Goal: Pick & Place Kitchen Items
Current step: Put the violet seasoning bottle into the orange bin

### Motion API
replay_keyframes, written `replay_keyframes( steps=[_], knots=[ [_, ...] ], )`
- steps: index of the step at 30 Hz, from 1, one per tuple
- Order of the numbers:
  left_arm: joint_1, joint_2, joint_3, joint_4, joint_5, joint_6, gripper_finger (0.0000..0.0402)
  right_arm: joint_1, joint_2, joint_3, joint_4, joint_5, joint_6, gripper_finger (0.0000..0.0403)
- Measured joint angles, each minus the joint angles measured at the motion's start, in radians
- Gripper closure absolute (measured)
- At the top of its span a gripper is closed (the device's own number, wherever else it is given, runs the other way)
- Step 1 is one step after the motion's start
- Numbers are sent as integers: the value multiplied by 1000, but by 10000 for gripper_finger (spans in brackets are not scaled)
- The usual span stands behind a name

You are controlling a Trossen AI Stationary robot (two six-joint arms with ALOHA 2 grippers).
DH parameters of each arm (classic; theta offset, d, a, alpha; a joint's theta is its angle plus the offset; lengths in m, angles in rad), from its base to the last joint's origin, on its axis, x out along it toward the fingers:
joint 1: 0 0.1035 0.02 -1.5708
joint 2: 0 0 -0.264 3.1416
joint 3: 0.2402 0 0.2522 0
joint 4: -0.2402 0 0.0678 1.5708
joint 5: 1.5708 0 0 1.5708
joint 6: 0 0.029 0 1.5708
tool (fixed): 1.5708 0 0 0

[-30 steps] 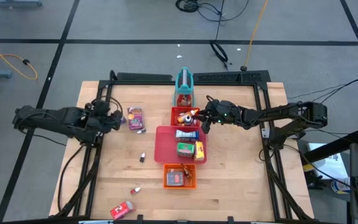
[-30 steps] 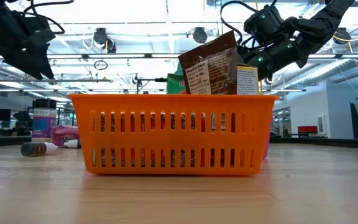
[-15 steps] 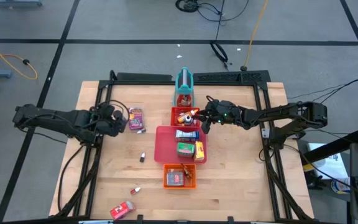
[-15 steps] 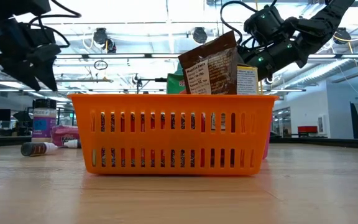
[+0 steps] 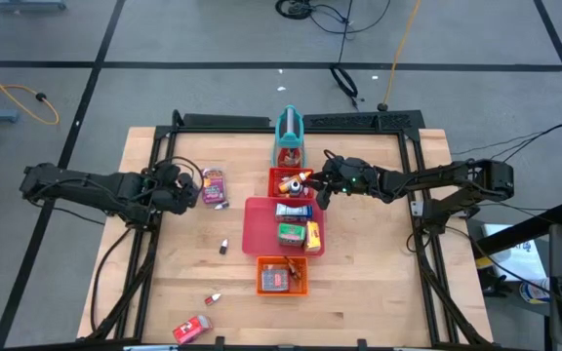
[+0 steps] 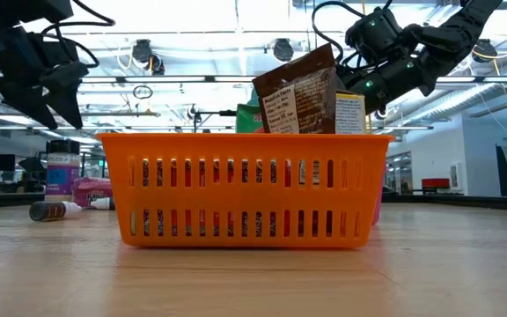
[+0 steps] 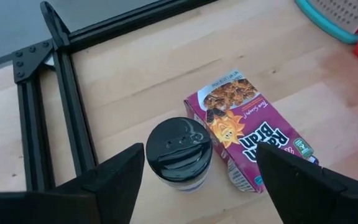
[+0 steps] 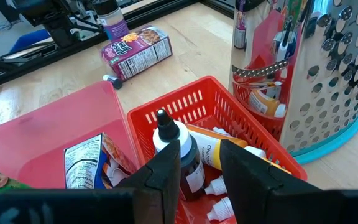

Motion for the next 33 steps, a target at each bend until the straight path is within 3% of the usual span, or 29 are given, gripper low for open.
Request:
replay_keyframes(
  steps=[14,33],
  knots=[
    [0,61,-122,120,-59,-15,89,0,0,0,-3,-2,0,298],
    [16,75,-119,165,-88,35,89,0,0,0,-1,0,0,298]
  ],
)
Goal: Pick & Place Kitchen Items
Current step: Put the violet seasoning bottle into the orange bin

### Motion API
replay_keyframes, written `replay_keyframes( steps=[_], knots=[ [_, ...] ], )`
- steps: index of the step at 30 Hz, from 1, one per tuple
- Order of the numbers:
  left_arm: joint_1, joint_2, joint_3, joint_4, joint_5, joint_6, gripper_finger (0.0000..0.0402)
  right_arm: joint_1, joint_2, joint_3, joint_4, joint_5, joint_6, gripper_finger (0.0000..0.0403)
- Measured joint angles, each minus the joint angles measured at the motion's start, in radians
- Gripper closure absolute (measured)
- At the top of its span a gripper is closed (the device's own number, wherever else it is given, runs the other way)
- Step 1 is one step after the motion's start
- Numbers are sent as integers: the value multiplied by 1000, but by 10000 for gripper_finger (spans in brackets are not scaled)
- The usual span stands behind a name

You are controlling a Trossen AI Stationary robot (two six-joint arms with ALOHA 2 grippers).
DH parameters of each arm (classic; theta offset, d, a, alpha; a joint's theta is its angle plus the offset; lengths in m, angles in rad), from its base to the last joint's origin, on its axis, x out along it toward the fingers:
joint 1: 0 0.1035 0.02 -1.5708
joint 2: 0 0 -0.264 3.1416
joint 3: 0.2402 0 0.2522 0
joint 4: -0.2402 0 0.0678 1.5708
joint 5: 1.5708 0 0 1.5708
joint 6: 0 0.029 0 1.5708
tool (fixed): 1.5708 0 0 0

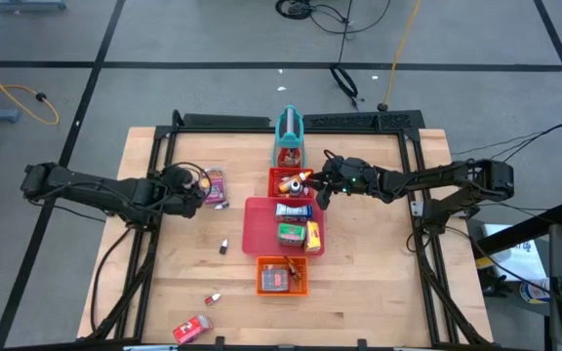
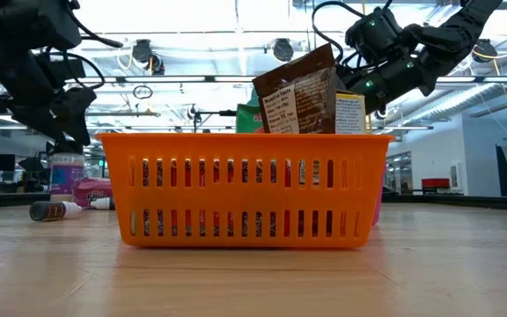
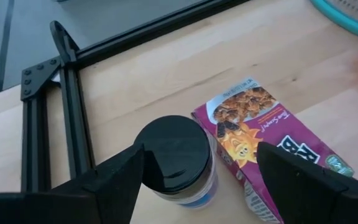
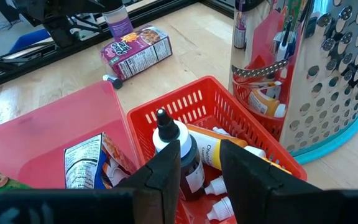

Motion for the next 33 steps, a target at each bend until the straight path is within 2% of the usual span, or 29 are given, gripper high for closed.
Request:
replay_keyframes(
  steps=[17,25,33],
  knots=[
    [-11,-1,1,8,-68,14,89,0,0,0,0,0,0,298],
    [27,3,7,-8,-51,12,89,0,0,0,-1,0,0,298],
    [59,42,-41,12,-37,-18,89,0,0,0,-6,0,0,298]
  ],
)
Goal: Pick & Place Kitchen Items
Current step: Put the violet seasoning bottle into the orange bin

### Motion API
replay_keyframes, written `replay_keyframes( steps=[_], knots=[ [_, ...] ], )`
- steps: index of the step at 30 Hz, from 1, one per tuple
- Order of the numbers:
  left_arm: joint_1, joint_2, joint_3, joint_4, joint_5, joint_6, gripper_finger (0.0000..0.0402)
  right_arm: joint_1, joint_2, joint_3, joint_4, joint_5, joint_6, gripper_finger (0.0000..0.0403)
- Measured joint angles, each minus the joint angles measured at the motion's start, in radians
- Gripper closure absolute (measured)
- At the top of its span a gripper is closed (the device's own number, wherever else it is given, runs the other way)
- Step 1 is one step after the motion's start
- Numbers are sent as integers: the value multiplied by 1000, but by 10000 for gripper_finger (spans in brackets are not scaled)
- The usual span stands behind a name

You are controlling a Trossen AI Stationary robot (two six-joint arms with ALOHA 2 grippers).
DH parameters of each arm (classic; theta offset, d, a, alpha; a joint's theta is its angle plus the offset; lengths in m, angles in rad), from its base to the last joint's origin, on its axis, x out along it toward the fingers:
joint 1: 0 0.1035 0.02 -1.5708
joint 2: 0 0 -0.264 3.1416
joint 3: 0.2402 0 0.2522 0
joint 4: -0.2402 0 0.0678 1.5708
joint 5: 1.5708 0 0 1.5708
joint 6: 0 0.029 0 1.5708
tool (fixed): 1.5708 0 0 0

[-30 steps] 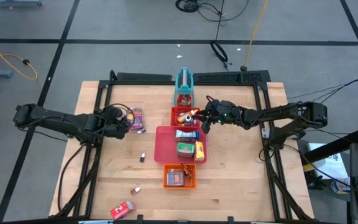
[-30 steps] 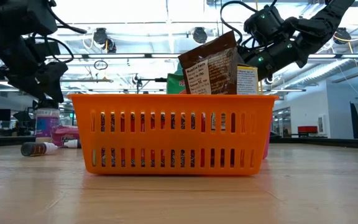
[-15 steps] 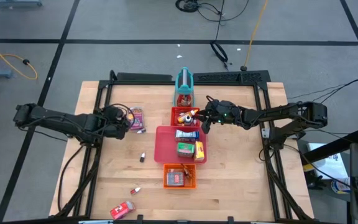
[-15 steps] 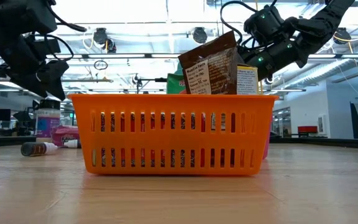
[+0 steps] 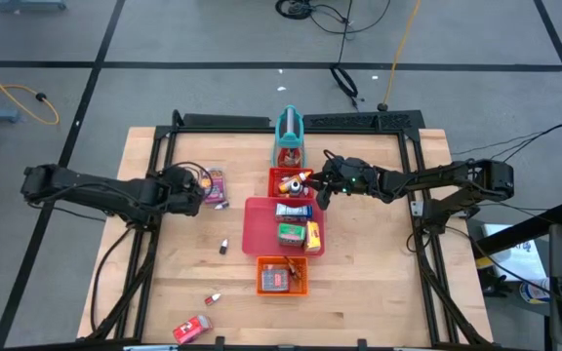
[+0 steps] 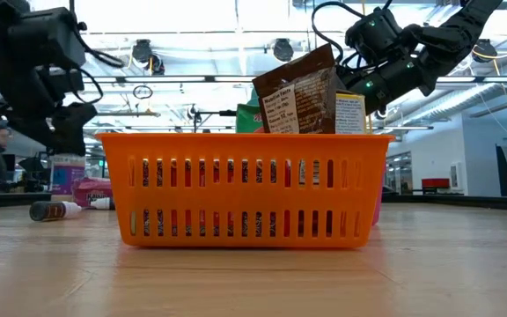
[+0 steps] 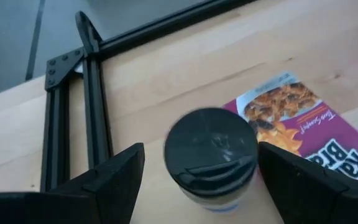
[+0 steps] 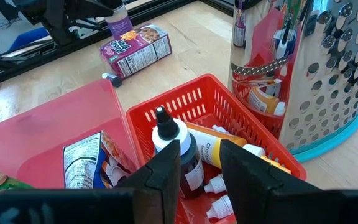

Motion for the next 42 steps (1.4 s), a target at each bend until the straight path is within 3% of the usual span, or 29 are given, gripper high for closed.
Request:
replay_keyframes(
  steps=[15,18,24,33,42],
  knots=[
    [39,8,-107,165,15,62,94,0,0,0,0,0,4,298],
    [52,7,-111,166,15,65,122,0,0,0,0,0,4,298],
    [59,7,-111,198,15,113,221,0,0,0,0,23,4,298],
    [58,7,-96,222,53,150,222,0,0,0,-1,26,4,298],
    [29,7,41,173,196,224,222,0,0,0,-2,26,4,298]
  ],
)
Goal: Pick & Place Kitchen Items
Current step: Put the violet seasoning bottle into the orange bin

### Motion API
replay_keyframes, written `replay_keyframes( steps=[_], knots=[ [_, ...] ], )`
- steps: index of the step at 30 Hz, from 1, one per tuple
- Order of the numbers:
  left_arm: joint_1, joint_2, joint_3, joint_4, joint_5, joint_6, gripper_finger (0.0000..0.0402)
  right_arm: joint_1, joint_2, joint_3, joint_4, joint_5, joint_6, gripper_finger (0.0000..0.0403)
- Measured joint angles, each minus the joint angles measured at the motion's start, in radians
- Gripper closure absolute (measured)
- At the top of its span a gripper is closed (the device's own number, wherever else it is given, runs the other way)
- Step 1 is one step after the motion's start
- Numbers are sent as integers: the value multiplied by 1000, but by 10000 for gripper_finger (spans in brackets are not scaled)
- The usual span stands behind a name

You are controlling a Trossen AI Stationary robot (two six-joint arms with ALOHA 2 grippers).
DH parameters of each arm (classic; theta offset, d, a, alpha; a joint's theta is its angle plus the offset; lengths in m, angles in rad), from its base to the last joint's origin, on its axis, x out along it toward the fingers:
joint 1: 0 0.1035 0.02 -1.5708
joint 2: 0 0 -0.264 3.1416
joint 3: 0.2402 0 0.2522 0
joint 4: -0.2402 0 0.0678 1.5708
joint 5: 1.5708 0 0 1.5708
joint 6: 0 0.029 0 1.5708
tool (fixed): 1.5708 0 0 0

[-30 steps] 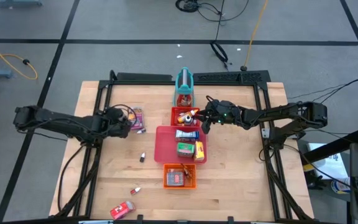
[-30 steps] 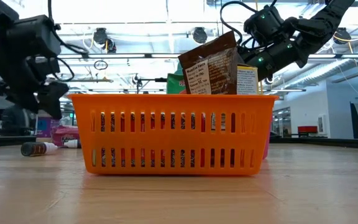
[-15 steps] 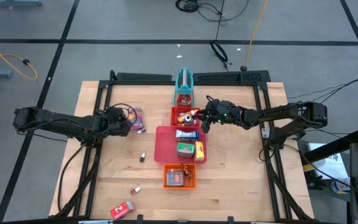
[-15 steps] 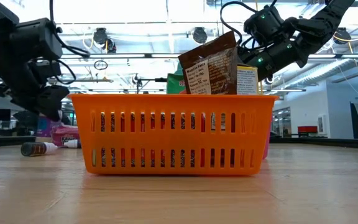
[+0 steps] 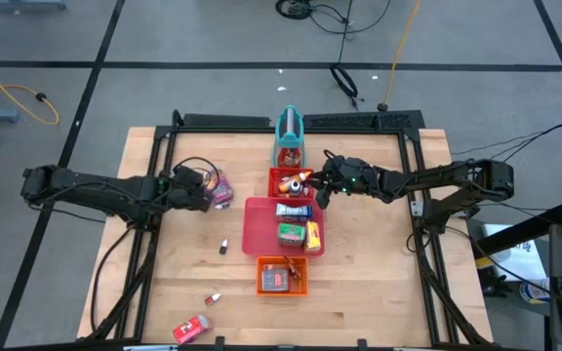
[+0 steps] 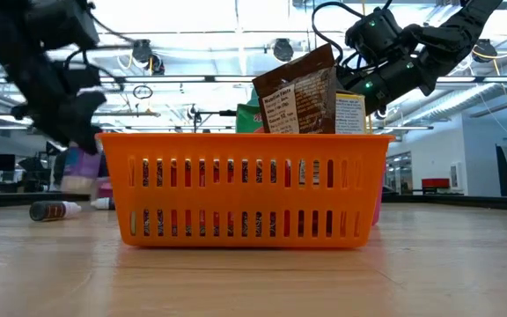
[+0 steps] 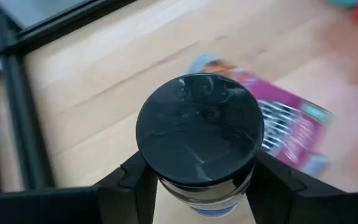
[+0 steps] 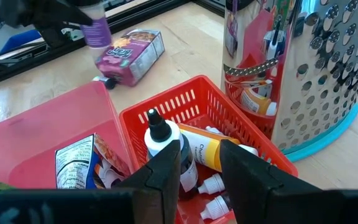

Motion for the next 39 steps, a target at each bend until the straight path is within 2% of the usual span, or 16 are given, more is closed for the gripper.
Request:
replay_keyframes(
  steps=[5,10,18,25,34,39],
  knots=[
    [-70,0,70,-37,-18,-2,222,0,0,0,0,0,0,298],
    [-155,6,106,25,-11,24,222,0,0,0,0,0,0,298],
    [-330,67,107,325,32,143,222,0,0,0,1,0,0,298],
    [-456,184,108,651,83,266,222,0,0,0,1,0,0,298],
    [-514,351,109,935,148,356,222,0,0,0,2,0,0,298],
    [-518,422,120,996,173,376,222,0,0,0,2,1,0,298]
  ],
)
